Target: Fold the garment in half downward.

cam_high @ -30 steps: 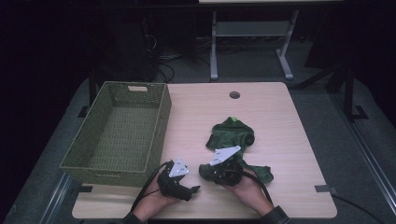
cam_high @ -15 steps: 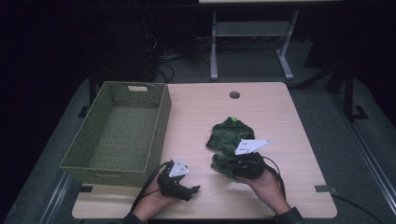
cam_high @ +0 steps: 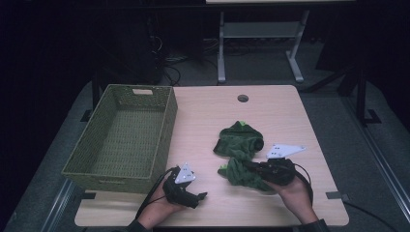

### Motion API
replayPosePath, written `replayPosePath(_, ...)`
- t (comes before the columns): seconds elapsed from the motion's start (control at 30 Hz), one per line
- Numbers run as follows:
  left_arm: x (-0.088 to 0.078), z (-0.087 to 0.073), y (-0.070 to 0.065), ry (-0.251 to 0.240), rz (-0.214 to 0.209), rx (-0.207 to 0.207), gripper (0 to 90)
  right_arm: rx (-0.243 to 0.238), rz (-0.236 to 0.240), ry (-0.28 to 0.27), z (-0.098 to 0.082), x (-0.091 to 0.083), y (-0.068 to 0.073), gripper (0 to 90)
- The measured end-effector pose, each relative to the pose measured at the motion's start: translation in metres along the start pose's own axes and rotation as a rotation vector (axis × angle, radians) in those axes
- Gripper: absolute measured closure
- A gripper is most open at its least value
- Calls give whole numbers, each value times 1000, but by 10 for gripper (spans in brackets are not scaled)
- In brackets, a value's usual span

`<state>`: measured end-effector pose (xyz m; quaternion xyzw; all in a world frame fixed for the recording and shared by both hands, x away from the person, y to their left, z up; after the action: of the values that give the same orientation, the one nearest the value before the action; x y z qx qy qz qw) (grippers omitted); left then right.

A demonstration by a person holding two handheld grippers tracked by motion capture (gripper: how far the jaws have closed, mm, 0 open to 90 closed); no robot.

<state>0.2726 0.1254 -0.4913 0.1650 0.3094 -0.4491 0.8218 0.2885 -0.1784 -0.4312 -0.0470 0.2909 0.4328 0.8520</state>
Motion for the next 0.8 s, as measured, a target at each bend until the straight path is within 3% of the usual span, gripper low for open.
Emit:
replayPosePath(0.1, 0, 0, 0, 0, -1, 0, 124, 5, -7, 3, -4, -4, -1, 856)
replayPosePath(0.17, 0, 0, 0, 1, 0, 4, 124, 7, 3, -9, -2, -6, 4, 803)
replayPosePath(0.27, 0, 0, 1, 5, -5, 8, 124, -60, 51, -55, 18, -5, 31, 814)
replayPosePath(0.33, 0, 0, 0, 0, -3, 2, 124, -115, 84, -55, 30, 2, 50, 849)
replayPosePath(0.4, 0, 1, 0, 0, -3, 3, 124, -138, 104, -44, 37, 14, 59, 889)
replayPosePath(0.57, 0, 0, 0, 1, -1, 3, 124, -142, 96, 7, 37, 38, 56, 899)
replayPosePath(0.8, 0, 0, 0, 0, -2, 1, 124, -100, 34, 26, 25, 33, 36, 900)
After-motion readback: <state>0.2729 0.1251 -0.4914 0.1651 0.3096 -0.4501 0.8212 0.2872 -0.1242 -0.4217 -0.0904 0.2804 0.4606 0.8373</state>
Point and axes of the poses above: each handheld gripper's, and its own axes: x roughly forward along the jaws, z roughly out of its top, y roughly to its left, the point moved 2 cm from there along x, roughly forward along the jaws, and after that the axes turned 3 degrees about -y, right-handed, at the moved point
